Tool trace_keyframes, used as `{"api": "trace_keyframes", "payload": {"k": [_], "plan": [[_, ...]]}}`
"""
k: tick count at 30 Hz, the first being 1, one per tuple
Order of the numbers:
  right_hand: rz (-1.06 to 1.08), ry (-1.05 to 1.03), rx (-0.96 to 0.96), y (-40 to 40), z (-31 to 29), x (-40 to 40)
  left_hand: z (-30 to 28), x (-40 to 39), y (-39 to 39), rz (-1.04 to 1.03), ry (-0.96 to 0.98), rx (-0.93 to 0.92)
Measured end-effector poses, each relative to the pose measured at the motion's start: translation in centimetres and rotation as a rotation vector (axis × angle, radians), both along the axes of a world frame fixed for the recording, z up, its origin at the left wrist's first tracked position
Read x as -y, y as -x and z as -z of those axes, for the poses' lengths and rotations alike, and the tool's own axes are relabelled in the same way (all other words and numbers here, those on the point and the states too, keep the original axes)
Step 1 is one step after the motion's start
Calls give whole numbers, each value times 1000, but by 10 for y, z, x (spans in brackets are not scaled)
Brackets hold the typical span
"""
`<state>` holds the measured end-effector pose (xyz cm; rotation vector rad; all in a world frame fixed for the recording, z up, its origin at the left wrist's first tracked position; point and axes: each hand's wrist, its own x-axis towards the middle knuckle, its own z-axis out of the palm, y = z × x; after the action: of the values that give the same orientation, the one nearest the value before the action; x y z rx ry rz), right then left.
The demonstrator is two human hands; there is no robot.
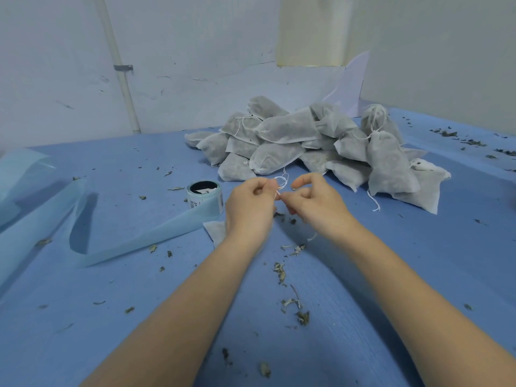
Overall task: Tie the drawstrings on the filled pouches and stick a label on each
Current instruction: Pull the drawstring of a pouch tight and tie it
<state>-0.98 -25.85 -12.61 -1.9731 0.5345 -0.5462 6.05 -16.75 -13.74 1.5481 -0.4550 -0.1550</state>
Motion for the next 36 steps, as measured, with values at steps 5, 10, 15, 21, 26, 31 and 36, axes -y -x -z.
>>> {"api": "trace_keyframes", "payload": {"k": [5, 10, 15, 21, 26, 31, 36], "plan": [[-128, -270, -1, 6, 3, 15, -2, -3, 1, 97, 154, -170], [-43, -162, -34, 13, 1, 20, -4, -7, 6, 181, 54, -14], [-37, -271, 58, 14, -4, 24, -3, -7, 13, 61, -263, 350], [-119, -203, 78, 14, -3, 22, -2, -6, 10, -18, -267, 319], [-50, -187, 131, 13, -2, 16, -3, -4, 10, -18, -263, 237], [-108, -456, 157, 6, -2, 10, -6, -2, 9, 35, -247, 157], [-234, -901, 236, 2, -3, 4, -2, -3, 9, 76, -226, 176]]}}
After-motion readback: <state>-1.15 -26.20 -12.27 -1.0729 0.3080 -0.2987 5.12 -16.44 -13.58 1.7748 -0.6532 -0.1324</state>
